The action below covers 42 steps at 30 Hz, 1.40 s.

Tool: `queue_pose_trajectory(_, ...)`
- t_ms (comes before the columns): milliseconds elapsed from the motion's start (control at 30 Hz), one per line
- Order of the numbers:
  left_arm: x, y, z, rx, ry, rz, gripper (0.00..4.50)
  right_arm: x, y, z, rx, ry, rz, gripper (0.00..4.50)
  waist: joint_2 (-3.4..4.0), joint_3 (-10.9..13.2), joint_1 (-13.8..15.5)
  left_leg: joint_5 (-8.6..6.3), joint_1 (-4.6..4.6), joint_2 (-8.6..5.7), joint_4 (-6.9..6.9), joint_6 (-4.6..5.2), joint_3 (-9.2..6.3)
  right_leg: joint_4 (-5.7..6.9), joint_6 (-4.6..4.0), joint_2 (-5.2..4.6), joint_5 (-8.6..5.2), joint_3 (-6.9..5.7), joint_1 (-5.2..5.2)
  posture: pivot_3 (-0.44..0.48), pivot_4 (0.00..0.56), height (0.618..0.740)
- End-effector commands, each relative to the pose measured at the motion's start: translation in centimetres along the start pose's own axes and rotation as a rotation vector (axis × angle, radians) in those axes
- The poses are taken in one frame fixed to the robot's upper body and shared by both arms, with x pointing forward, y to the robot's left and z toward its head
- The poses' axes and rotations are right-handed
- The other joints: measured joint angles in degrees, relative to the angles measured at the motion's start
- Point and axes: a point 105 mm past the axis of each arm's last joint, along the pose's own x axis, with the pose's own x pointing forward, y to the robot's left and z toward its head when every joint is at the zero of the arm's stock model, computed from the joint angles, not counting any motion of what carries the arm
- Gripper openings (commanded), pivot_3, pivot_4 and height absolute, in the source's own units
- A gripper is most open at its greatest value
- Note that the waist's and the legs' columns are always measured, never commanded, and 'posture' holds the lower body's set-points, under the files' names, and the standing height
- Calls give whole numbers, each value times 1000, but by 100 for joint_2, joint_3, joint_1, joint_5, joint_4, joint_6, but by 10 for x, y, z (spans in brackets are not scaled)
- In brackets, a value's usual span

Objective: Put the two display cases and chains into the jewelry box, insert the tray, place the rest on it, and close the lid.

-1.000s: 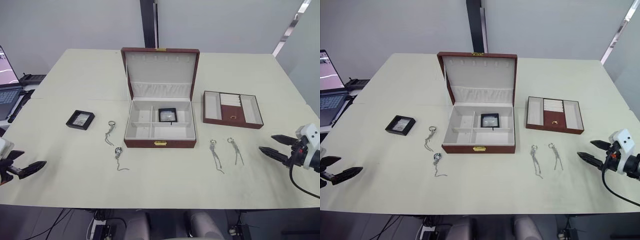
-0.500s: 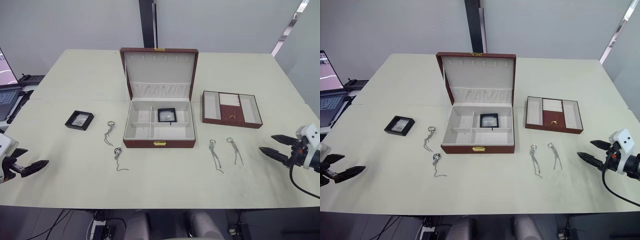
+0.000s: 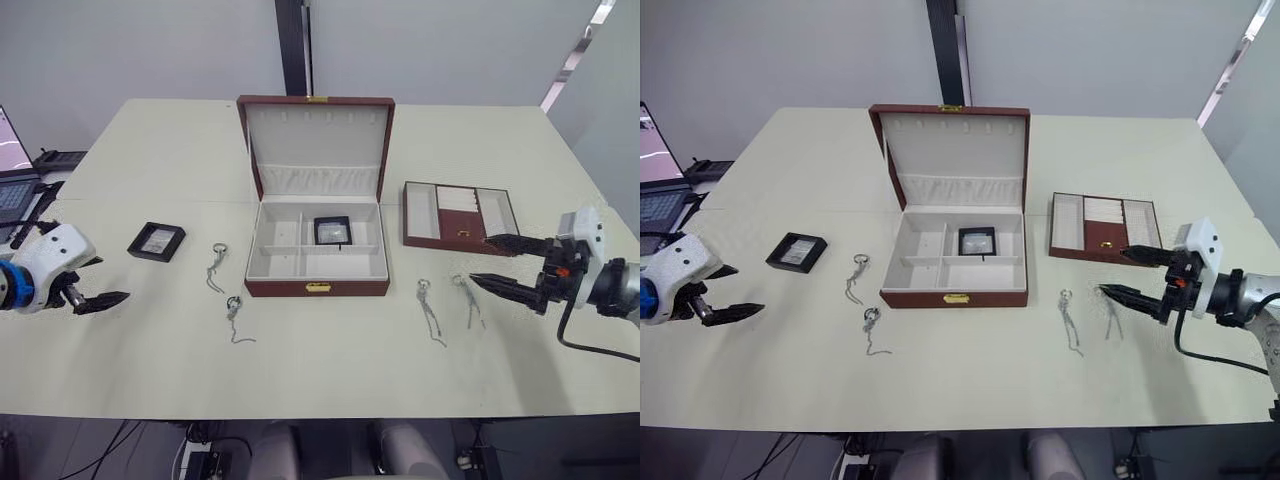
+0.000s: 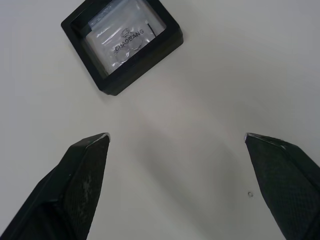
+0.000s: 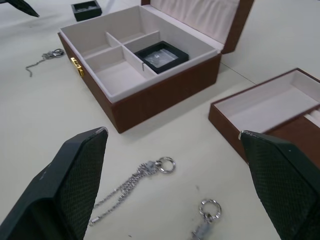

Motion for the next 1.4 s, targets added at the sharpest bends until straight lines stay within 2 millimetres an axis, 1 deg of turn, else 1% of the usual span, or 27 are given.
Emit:
queue_pose_trajectory(33,7,4,12,94,31,-53,4469,17,20,21,-73,-36,95,4500,0,0,13,0,0,0,0,0,0,2,0,0,0,-1,0,0,150,740)
queue_pose_trajectory(200,24,7,28,192,59,-90,4469,37,38,34,-108,-76,155,4500,-1,0,15,0,-3,0,2,0,-1,0,0,1,0,0,-2,0,150,740)
queue_pose_trajectory(267,30,9,30,230,103,-94,4469,43,44,38,-119,-91,170,4500,-1,0,16,0,-5,0,3,0,-4,0,0,1,0,-2,-3,0,150,740)
queue_pose_trajectory(333,34,11,31,267,147,-94,4469,45,48,41,-122,-102,174,4500,-2,0,18,0,-10,-1,4,0,-8,1,0,1,0,-5,-3,0,150,740)
queue_pose_trajectory(467,41,13,38,286,168,-102,4469,47,57,46,-132,-113,189,4500,-3,0,24,0,-18,-1,6,0,-12,-1,0,0,0,-8,-7,0,150,740)
queue_pose_trajectory(633,42,14,40,289,193,-113,4469,48,67,51,-144,-129,210,4500,-3,0,14,0,-18,-1,6,1,-13,1,0,0,0,-9,-7,0,150,740)
queue_pose_trajectory(733,43,14,41,286,192,-113,3860,48,68,50,-140,-131,204,4500,-3,0,15,0,-18,-1,6,1,-15,1,0,0,0,-11,-7,0,150,740)
queue_pose_trajectory(800,45,13,41,283,189,-117,3286,48,68,47,-133,-127,199,4500,-4,-1,17,0,-19,-1,6,1,-15,1,0,0,0,-11,-7,0,150,740)
queue_pose_trajectory(833,45,13,41,279,186,-119,2928,48,68,46,-131,-124,197,4500,-4,0,17,0,-18,-1,6,1,-16,1,0,0,0,-11,-7,0,150,740)
queue_pose_trajectory(1133,45,13,39,255,186,-113,153,49,68,42,-130,-117,204,4500,-4,-1,16,1,-18,-1,7,1,-16,1,0,0,0,-11,-7,0,150,740)
queue_pose_trajectory(1167,46,13,39,249,183,-113,36,49,68,42,-130,-117,205,4500,-4,-1,15,1,-18,-1,7,1,-16,2,0,0,0,-11,-7,0,150,740)
queue_pose_trajectory(1400,45,11,38,219,171,-122,36,50,67,42,-138,-119,214,4500,-4,-1,15,1,-18,-1,7,1,-16,2,0,0,0,-11,-7,0,150,740)
